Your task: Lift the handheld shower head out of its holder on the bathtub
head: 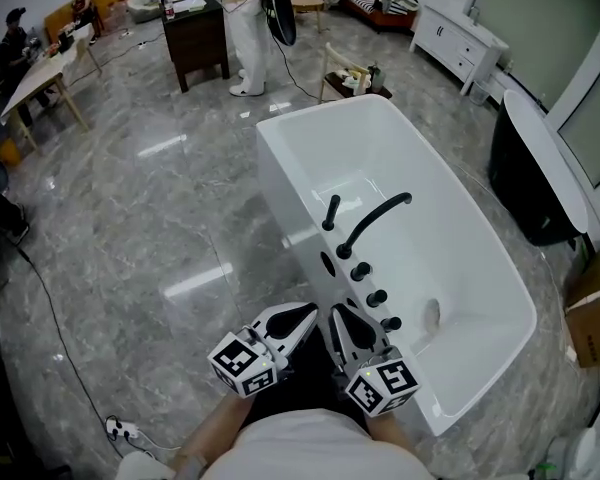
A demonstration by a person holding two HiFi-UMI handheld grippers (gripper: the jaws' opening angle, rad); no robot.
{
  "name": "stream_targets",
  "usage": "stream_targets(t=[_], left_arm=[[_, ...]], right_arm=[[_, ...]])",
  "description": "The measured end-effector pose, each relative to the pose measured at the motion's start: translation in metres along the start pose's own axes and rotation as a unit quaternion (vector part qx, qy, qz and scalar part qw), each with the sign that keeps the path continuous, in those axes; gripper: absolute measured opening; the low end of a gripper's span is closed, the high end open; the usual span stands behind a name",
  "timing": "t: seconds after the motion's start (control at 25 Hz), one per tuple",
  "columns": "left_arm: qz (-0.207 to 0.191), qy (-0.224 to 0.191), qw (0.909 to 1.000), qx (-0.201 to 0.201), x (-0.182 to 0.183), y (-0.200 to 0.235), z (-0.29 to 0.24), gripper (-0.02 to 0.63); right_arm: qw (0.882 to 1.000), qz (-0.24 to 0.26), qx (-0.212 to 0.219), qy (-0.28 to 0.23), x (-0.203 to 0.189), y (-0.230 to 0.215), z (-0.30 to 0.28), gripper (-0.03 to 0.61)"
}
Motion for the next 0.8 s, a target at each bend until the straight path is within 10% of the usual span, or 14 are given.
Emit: stream_targets(t=[0.8], left_arm=[[0.006,0.010,0.9999,0.010,0.013,0.067,-0.034,0.020]], right_arm=[[1.000,-0.001,-0.007,0.003,0.020,-0.041,-0.071,0.020]])
Point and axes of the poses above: the fingertips, and each gripper's own axes: z backward along the fingers, y to its left, x out of its top, the point moved 7 cm from there along z, backward along the fingers, and after that the axes turned 9 degrees about -x, right-handed, at the moved point
